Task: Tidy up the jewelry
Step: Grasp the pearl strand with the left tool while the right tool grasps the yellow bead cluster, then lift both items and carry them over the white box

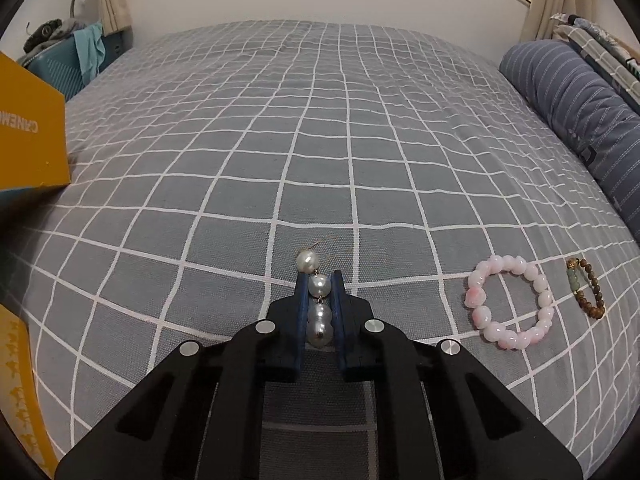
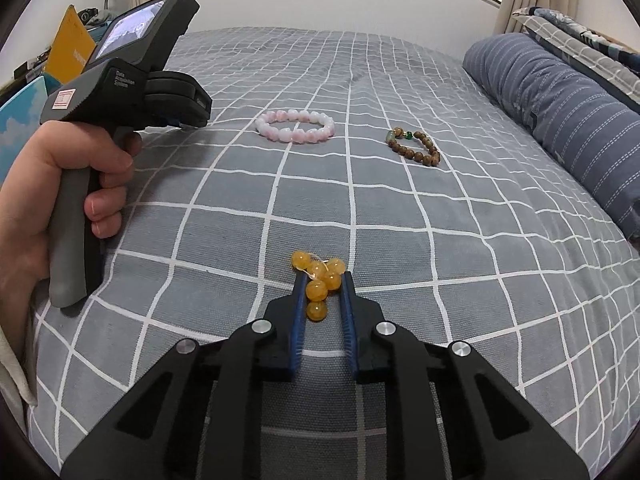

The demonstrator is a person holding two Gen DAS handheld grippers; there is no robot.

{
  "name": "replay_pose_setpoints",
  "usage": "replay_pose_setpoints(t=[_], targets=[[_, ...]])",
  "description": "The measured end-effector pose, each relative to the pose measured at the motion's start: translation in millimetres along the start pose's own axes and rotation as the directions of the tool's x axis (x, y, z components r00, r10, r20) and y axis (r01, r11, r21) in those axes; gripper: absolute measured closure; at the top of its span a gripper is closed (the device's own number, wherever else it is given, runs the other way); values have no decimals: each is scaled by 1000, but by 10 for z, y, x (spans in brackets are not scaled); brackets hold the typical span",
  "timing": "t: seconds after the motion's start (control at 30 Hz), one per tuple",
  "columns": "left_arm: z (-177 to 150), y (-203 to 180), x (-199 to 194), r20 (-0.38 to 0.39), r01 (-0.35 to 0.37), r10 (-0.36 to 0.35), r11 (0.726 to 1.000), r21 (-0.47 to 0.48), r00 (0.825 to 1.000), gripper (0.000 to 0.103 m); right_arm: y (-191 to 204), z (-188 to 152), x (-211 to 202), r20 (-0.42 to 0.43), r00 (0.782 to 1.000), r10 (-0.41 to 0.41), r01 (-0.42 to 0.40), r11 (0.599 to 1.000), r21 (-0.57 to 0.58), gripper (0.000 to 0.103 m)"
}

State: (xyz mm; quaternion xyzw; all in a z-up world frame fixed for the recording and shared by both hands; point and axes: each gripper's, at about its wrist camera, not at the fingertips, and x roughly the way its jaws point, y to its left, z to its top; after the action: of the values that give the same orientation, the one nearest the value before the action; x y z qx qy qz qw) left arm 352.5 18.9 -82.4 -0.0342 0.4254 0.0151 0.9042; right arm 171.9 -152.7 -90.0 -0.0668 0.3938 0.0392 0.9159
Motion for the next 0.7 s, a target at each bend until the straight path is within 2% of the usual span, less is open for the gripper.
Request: replay_pose_setpoints(t=[0.7], targets=[[-13, 24, -12, -3, 16, -16, 1000, -11, 1000, 93, -31, 6, 20, 5, 1000, 12, -12, 1000, 11, 88]])
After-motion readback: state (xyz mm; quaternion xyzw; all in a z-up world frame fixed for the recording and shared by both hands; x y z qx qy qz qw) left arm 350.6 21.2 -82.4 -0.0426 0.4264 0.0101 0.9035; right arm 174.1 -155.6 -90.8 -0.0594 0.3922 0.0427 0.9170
